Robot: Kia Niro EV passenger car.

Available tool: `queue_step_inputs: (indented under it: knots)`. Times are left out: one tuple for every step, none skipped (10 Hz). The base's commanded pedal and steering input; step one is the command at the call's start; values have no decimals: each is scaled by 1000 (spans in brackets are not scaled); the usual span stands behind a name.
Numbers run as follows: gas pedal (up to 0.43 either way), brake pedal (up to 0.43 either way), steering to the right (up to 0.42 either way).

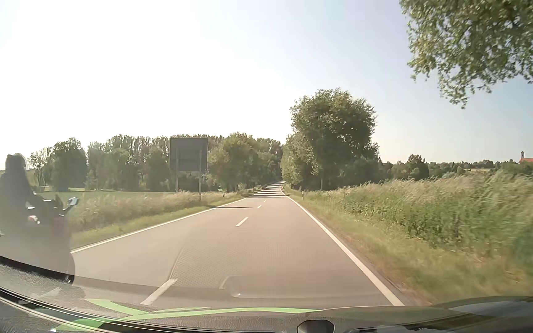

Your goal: Follow the waypoints while adhering to traffic rules and regulations

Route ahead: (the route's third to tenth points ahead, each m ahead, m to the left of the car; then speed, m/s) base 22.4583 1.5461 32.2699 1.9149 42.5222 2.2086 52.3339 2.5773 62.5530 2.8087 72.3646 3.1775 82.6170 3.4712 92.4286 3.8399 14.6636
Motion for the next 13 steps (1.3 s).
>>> queue_step_inputs:
  knots:
    - [39,0,-8]
    - [47,0,-8]
    - [59,0,-6]
    - [67,0,-4]
    - [67,0,-4]
    - [79,0,-4]
    - [87,0,-3]
    - [98,0,-3]
    - [98,0,-3]
    - [118,0,-3]
    - [130,0,-3]
    - [150,0,-3]
    - [197,0,-3]
